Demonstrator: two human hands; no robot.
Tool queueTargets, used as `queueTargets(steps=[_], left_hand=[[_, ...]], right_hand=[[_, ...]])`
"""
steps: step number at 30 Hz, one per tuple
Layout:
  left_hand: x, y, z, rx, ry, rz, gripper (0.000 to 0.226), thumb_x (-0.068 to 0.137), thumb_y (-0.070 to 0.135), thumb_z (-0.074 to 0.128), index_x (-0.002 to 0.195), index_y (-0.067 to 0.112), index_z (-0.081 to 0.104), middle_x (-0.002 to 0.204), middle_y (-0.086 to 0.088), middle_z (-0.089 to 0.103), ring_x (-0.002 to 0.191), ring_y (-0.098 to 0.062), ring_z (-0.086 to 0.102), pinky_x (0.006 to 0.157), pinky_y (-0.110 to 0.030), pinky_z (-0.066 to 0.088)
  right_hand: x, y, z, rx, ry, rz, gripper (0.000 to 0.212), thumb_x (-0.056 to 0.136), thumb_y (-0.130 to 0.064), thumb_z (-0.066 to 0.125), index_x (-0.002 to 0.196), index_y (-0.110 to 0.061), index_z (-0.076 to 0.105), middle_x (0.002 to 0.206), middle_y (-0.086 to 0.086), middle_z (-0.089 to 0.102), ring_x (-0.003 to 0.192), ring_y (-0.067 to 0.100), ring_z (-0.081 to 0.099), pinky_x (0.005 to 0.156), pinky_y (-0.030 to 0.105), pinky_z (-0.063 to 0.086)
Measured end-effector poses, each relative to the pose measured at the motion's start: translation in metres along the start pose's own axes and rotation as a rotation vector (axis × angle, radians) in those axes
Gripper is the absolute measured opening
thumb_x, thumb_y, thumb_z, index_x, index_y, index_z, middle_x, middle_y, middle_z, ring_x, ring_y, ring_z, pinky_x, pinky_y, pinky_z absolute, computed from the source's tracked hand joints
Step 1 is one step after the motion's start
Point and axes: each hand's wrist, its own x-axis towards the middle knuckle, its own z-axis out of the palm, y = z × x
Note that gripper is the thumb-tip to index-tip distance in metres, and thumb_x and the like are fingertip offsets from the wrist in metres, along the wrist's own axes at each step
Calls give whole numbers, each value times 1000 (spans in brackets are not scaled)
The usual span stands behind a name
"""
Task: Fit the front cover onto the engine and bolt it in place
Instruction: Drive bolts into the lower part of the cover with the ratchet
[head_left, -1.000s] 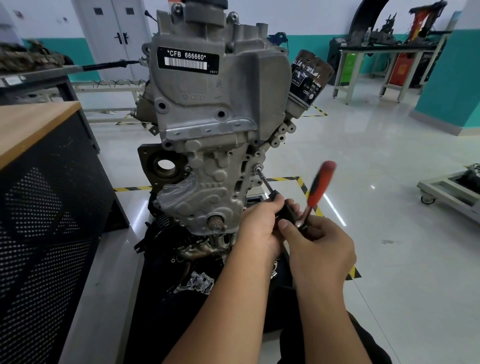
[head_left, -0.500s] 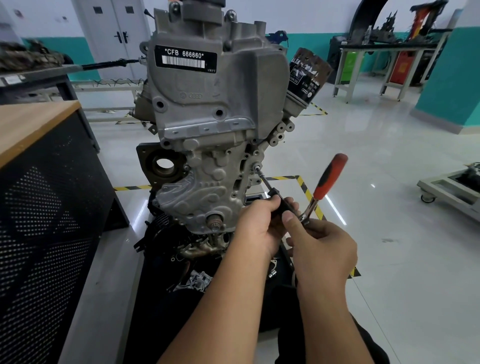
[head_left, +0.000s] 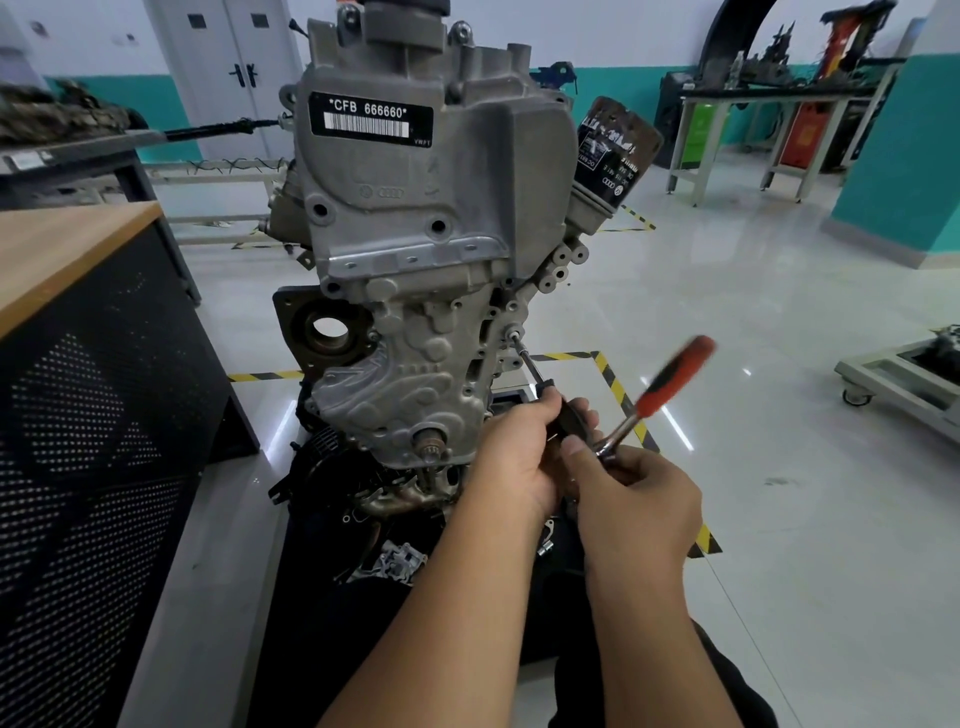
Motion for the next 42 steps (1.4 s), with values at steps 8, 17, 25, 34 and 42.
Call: queueTargets(steps=[8,17,25,34,42], left_hand=[[-3,-5,3,76,2,-28,22,106,27,53,95,9,58,81,-10,70,68,-24,70,75,-37,56],[-4,-5,3,59,-29,-25,18,105,25,54,93,11,57,77,-7,72,68,-20,73,65,-30,56],[-3,-3,5,54,-23,-3,23,103,29,58,88,11,59,78,-7,65,63,-22,64,65,-31,56],[2,-2,4,-8,36,13,26,106,19,51,85,7,56,64,-7,64,52,-19,65,53,-31,56],[0,-2,0,-27,27,-1,34,104,22,52,83,4,72,69,-7,73,56,-19,71,49,-27,56]], right_hand=[[4,1,-1,53,23,56,20,73,-31,90,74,-22,72,62,-4,69,63,18,71,55,29,51],[2,0,6,217,54,173,36,77,-40,85,62,-12,68,53,-4,66,55,23,65,55,30,52],[-2,-1,8,184,36,121,35,70,-51,83,70,-18,72,61,0,70,60,25,70,64,44,63],[2,3,8,52,-16,43,27,66,-22,93,70,-23,66,60,-11,67,53,12,65,52,29,52],[0,-3,10,268,47,274,48,85,-54,74,64,-12,67,58,10,64,51,24,56,55,37,51]])
